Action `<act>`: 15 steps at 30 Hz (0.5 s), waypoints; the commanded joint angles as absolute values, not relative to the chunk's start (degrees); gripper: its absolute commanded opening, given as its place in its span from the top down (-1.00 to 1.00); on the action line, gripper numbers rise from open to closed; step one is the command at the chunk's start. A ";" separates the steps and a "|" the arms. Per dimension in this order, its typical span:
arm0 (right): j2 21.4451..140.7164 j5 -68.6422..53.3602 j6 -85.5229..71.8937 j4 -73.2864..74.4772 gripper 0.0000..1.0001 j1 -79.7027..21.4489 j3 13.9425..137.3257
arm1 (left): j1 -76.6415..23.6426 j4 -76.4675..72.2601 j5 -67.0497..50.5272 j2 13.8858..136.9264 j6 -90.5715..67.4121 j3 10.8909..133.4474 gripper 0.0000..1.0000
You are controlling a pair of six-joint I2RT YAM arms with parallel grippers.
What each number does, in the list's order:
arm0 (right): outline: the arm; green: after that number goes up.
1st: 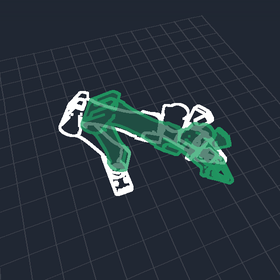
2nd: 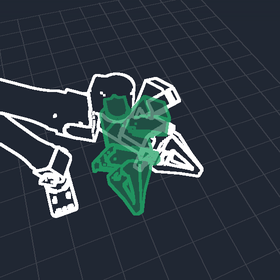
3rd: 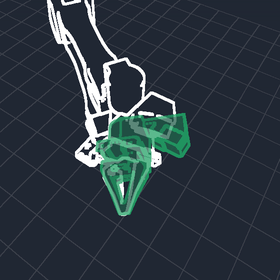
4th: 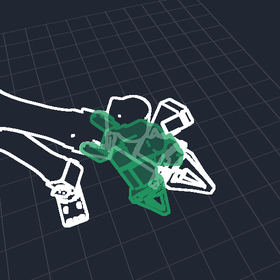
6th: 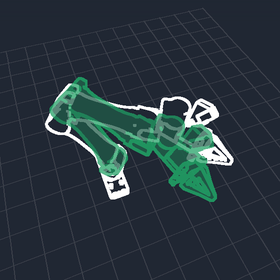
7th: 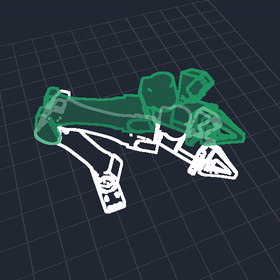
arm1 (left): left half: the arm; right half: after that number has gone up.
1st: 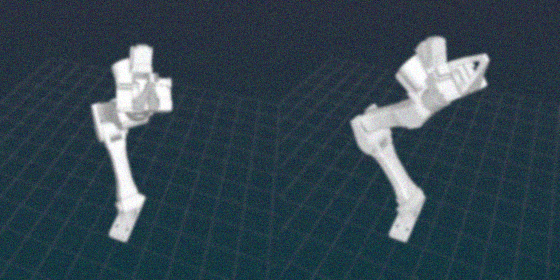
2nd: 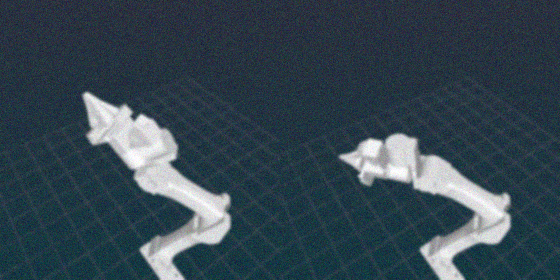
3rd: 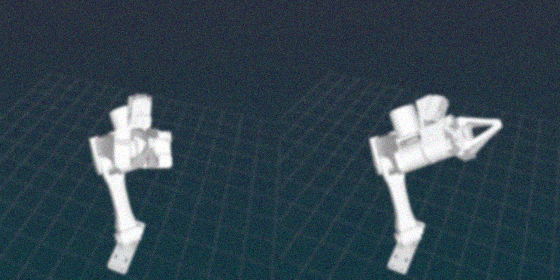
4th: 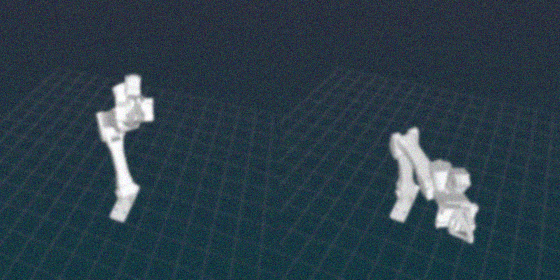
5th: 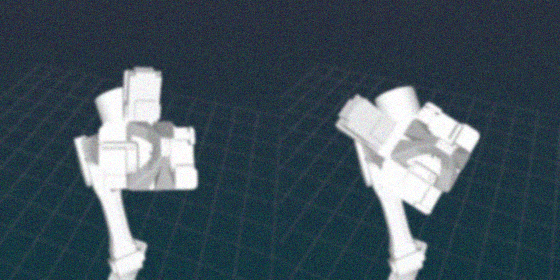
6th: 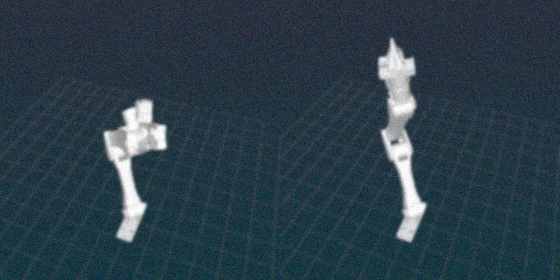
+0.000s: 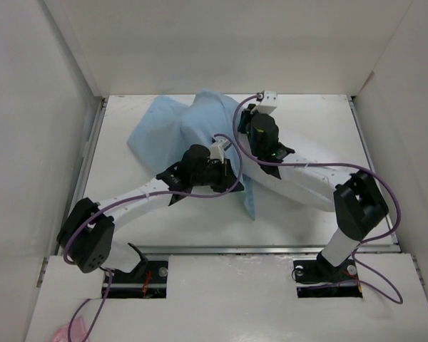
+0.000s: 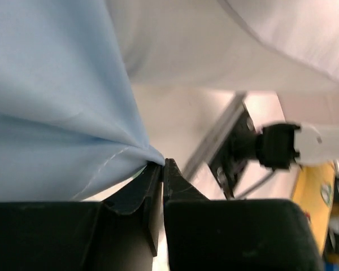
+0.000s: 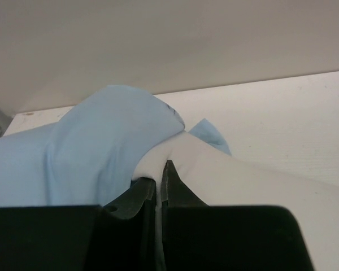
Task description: Put the pillow into the pillowcase
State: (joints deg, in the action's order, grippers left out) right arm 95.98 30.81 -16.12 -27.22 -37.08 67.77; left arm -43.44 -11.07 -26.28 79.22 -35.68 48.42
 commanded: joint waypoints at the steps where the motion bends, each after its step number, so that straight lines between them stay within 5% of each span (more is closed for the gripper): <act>1: 94.83 36.39 -16.26 -42.71 1.00 -36.83 71.73 | -46.32 -5.98 -47.52 77.52 -32.88 51.50 1.00; 10: 93.35 17.69 -25.57 -36.93 0.98 -36.83 58.55 | -46.85 2.10 -48.26 77.52 -32.61 53.34 1.00; 13: 88.52 9.70 -27.51 -34.90 0.31 -36.83 55.55 | -46.14 7.61 -47.56 78.05 -31.12 56.85 1.00; 14: 85.29 9.67 -27.51 -32.46 -0.15 -36.83 55.02 | -45.27 10.87 -44.24 78.05 -28.24 60.61 0.67; 15: 83.69 9.67 -26.73 -31.82 -0.37 -36.83 55.02 | -44.74 14.03 -41.42 78.05 -27.00 62.73 0.12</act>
State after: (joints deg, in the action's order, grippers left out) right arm 89.32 15.40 -24.23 -31.66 -37.15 55.61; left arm -43.88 6.04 -38.33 79.44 -31.07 54.61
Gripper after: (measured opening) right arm 0.613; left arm 0.321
